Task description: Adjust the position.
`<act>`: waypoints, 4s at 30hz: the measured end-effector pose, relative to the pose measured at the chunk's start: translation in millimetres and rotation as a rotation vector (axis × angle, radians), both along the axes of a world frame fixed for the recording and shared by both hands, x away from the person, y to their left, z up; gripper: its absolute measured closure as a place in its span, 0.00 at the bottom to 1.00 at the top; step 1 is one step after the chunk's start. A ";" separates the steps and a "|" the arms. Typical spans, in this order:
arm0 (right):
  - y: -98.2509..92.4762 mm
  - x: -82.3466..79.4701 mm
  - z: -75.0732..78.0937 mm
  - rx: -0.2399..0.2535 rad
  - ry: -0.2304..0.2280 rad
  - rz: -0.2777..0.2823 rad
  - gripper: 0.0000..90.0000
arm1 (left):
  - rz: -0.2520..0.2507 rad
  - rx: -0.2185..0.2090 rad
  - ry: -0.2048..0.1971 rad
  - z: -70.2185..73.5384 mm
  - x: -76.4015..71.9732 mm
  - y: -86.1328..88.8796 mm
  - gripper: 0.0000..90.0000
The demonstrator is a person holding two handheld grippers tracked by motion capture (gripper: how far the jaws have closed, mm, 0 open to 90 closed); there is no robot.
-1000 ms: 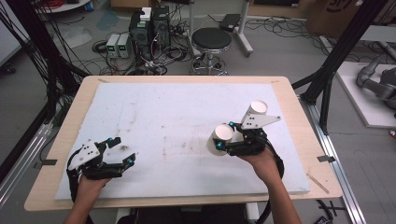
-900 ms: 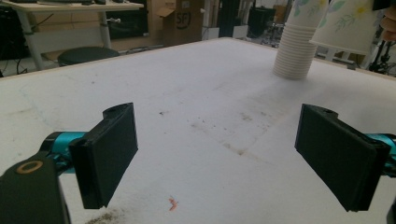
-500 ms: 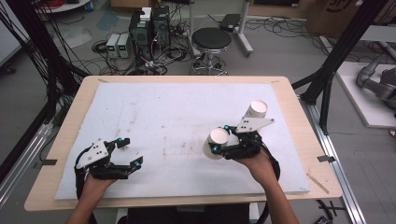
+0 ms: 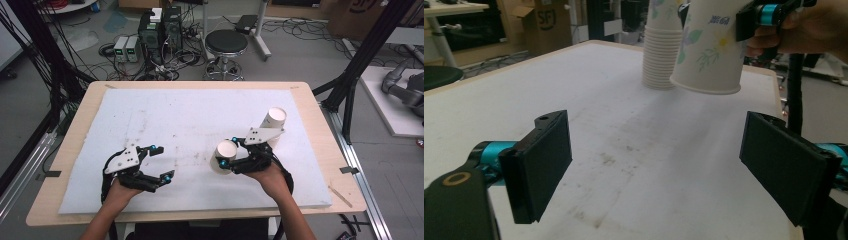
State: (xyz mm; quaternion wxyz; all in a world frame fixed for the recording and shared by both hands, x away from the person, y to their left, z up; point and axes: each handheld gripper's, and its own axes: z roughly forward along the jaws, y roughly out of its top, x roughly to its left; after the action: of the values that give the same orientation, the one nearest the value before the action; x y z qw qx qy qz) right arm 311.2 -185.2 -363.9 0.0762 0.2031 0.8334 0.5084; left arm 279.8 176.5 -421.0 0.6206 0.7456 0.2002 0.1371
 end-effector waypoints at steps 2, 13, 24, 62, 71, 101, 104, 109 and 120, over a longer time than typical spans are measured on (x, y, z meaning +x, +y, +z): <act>0.6 -0.3 -0.6 0.001 0.002 0.001 0.38 | -0.021 0.006 0.002 0.3 2.6 -6.9 0.15; 1.4 -2.2 -1.8 0.009 0.006 0.009 0.38 | -0.117 0.007 0.010 0.9 13.0 -46.2 0.15; 6.5 -3.8 -2.8 0.005 0.013 0.026 0.38 | -0.170 0.031 0.017 -4.4 17.4 -77.6 0.15; 13.7 -7.7 -5.5 0.032 0.012 0.061 0.19 | -0.264 0.200 0.063 6.7 26.1 -100.5 0.36; 19.5 -9.4 -12.1 -0.045 -0.004 0.148 0.19 | -0.304 0.430 0.110 19.9 28.7 -92.4 0.36; 41.2 -13.1 -29.8 -0.224 -0.039 0.317 0.30 | -0.456 0.711 0.196 22.0 29.9 -102.1 0.36; 42.0 -13.8 -30.3 -0.233 -0.036 0.336 0.34 | -0.471 0.720 0.198 21.2 29.5 -103.7 0.36; 41.1 -13.6 -30.9 -0.236 -0.029 0.361 0.40 | -0.493 0.721 0.212 20.8 28.2 -103.7 0.36; 34.8 -11.5 -30.8 -0.194 0.007 0.362 0.42 | -0.452 0.572 0.226 18.3 28.7 -89.3 0.25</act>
State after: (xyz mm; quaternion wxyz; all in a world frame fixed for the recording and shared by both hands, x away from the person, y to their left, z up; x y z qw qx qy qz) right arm 299.7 -150.4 -394.7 0.0001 0.0435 0.9016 0.4304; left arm 308.5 87.3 -402.6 0.3761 0.9244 0.0513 -0.0360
